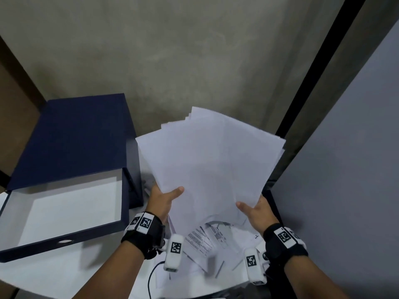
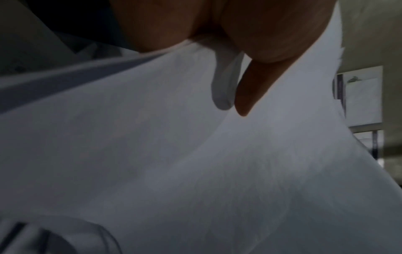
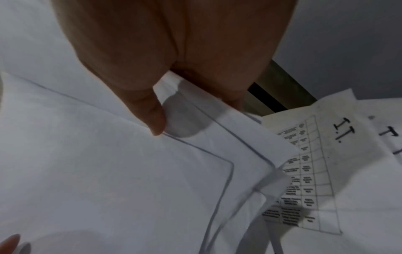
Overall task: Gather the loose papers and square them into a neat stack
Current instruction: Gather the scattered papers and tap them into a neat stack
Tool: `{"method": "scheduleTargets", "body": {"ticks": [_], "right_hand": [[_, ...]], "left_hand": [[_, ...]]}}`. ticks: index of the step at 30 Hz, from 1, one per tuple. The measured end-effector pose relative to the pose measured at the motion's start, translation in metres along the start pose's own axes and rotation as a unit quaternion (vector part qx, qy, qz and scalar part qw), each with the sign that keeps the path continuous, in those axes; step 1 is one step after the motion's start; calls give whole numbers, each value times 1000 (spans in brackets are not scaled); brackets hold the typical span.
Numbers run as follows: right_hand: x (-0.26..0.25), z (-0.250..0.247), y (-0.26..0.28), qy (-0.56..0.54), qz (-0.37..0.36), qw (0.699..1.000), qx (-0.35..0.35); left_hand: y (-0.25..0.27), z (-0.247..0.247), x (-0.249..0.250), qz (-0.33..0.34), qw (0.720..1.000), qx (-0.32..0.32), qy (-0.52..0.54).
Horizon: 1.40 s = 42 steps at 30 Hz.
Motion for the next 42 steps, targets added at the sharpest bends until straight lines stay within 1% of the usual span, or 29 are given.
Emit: {"method": "scheduleTargets", "body": {"ticks": [2, 5, 8, 11, 14, 15, 18, 20, 22, 26, 28, 30, 34, 37, 41, 42], "right_hand": [[8, 2, -1, 8, 8, 1000, 8], [18, 3, -1, -2, 16, 999, 32], [22, 3, 0, -49, 23, 997, 52], [22, 6, -3, -75, 18, 997, 24], [27, 11, -4, -61, 18, 998, 1], [30, 11, -5, -58, 23, 998, 4], [38, 9, -2, -60, 34, 997, 34], [40, 8, -1, -68, 37, 996, 48], [37, 10, -1, -80, 29, 995, 53], [15, 15, -2, -120, -16, 990, 66], [5, 14, -3, -139, -39, 987, 71], [3, 10, -6, -138, -44, 987, 72], [12, 8, -6, -117, -25, 991, 63], [16, 9, -3, -128, -24, 990, 57], [11, 15, -1, -175, -31, 983, 50], [10, 16, -1, -181, -33, 982, 47]], "left_hand": [[-1, 2, -7, -13, 1000, -10, -12], [-2, 4, -12, 0, 999, -3, -42], [-1, 6, -12, 12, 999, 3, -46], [-1, 6, -12, 12, 999, 3, -34], [1, 11, -17, 0, 999, -20, -40], [2, 11, -20, -5, 999, -23, -43], [6, 6, -26, -21, 999, -7, -36], [9, 8, -24, -25, 999, -11, -41], [9, 11, -20, -13, 999, -17, -50], [11, 12, 2, 41, 999, 4, -18], [8, 7, 6, 51, 998, 17, -17], [8, 0, 5, 41, 999, 29, -21], [10, 2, 0, 8, 1000, 6, -16], [13, 5, -1, -11, 1000, -4, -5], [7, 4, -6, -1, 1000, -9, -9], [6, 4, -5, 1, 1000, -20, -13]]}}
Point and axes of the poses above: each hand's wrist, its own y-axis away from the middle knuckle, its own z-axis out of the palm, x = y × z, the point moved 7 cm from there along -y, towards the middle knuckle, and after that the axes turned 14 degrees about -y, right-handed, at the moved point
